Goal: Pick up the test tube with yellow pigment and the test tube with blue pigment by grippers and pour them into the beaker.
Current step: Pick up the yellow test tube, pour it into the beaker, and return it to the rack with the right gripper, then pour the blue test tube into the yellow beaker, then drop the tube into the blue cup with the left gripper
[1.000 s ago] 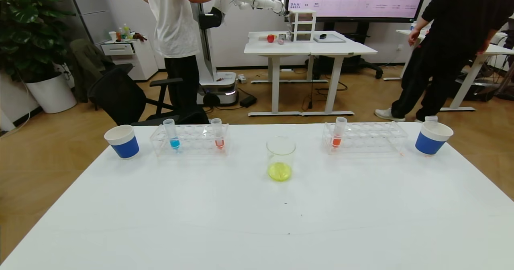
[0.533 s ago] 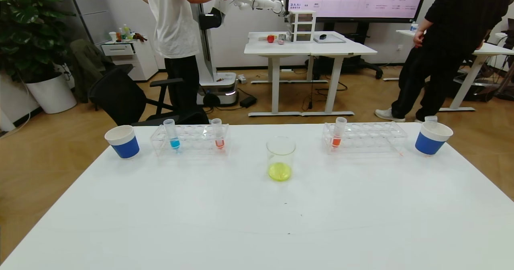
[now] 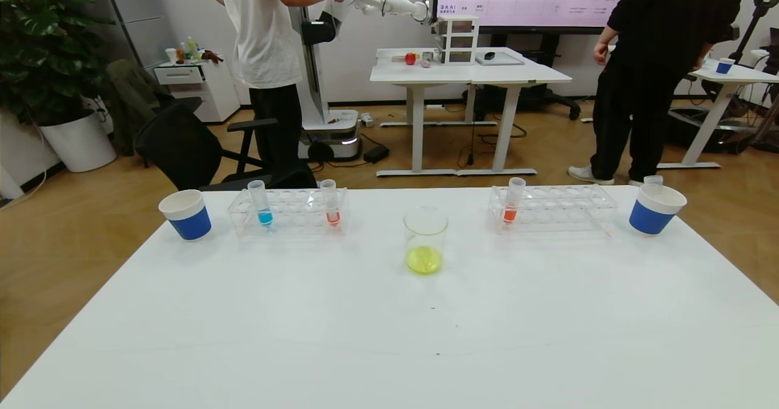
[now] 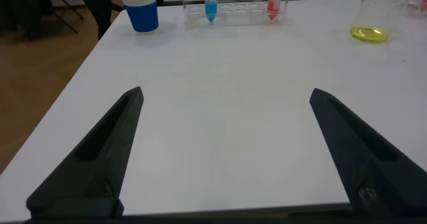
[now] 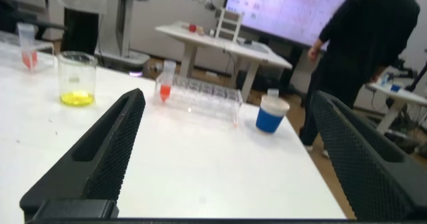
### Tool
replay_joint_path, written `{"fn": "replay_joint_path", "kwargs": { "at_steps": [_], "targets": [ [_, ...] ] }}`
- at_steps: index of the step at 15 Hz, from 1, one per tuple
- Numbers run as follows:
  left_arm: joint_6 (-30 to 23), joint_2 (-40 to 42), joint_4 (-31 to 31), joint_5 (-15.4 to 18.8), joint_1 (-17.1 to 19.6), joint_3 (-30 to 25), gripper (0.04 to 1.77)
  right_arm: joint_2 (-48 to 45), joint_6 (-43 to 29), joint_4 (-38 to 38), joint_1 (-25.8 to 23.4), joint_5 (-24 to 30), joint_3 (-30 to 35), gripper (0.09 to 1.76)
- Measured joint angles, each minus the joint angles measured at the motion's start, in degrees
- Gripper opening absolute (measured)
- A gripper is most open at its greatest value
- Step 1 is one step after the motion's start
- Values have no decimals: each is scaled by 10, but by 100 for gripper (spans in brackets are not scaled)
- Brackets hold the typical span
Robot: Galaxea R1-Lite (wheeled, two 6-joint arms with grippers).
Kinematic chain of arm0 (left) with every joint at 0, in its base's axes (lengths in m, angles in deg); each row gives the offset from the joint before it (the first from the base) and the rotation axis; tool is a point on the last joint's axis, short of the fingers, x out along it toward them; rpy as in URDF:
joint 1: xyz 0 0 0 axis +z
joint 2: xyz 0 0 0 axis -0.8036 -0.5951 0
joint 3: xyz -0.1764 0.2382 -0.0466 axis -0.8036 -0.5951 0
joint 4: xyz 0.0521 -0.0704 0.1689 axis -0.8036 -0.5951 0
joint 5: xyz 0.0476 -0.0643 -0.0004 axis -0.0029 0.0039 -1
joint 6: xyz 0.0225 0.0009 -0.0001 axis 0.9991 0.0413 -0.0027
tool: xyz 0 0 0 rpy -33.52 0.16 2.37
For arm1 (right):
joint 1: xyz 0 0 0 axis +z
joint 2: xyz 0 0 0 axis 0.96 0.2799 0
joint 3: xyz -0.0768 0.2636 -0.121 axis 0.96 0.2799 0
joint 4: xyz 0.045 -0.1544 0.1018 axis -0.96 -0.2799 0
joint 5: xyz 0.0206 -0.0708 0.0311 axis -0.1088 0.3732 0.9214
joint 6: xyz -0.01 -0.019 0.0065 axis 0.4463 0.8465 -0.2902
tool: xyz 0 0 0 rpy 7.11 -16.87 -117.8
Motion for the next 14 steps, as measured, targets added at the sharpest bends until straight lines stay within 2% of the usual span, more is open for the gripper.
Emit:
{"fn": "replay_joint_path", "kwargs": {
  "at_steps": [2,4,9,14],
  "targets": [
    [0,0,0,0,0,0,174,-2,-5,-91,0,-15,40,174],
    [0,0,0,0,0,0,174,-2,-33,-125,0,-25,48,174],
    [0,0,0,0,0,0,174,-2,-77,-130,1,-28,50,174],
    [5,0,-1,0,0,0,174,-2,-81,-130,1,-29,51,174]
  ]
}}
